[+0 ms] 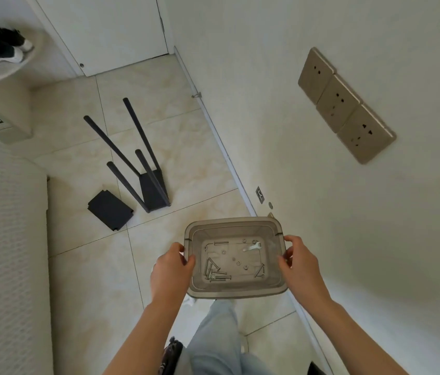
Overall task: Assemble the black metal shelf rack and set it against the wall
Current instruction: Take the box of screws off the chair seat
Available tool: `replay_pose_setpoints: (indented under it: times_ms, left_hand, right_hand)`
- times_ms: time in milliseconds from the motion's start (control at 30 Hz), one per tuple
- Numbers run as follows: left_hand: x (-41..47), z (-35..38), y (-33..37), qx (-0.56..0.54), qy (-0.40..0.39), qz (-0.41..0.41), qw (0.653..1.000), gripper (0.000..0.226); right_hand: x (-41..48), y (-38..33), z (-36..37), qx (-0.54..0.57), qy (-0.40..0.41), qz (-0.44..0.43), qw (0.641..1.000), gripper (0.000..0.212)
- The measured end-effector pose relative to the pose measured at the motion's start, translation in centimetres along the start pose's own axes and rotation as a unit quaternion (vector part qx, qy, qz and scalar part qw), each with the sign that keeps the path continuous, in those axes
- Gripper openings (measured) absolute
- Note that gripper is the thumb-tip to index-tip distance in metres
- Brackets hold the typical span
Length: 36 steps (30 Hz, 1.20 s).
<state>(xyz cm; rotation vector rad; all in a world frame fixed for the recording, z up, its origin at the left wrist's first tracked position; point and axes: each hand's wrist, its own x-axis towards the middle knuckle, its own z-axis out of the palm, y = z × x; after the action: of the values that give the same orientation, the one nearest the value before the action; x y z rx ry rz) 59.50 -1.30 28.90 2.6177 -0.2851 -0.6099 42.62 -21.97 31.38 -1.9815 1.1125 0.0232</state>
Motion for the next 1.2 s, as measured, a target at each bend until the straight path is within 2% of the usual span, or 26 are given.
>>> replay_pose_setpoints:
  times_ms: [300, 433, 867, 967, 1200]
  left_hand:
    - [9.9, -3.4, 4.0, 0.007, 0.008, -0.002, 1.000, 0.020]
    - [13.4, -4.9, 5.1, 0.005, 0.013, -0.024, 1.000, 0.018]
    - [25.6, -6.3, 9.7, -0.041, 0.061, -0.102, 0.992, 0.016]
    - [28.5, -6.2, 11.2, -0.038, 0.051, -0.123, 0.990, 0.016]
    - [35.5, -5.9, 14.1, -0.043, 0.022, -0.114, 0.992, 0.021]
  right_hand:
    - [10.2, -7.1, -0.6, -0.047, -0.010, -0.018, 0.999, 0.040]
    - [14.3, -9.7, -0.3, -0.052, -0.021, -0.032, 0.998, 0.033]
    - [31.3, -17.5, 0.4, -0.132, -0.087, -0.078, 0.984, 0.038]
    - [34.9, -19.0, 0.2, -0.145, -0.101, -0.075, 0.981, 0.037]
    - [42.1, -21.1, 0.9, -0.176, -0.087, -0.061, 0.979, 0.036]
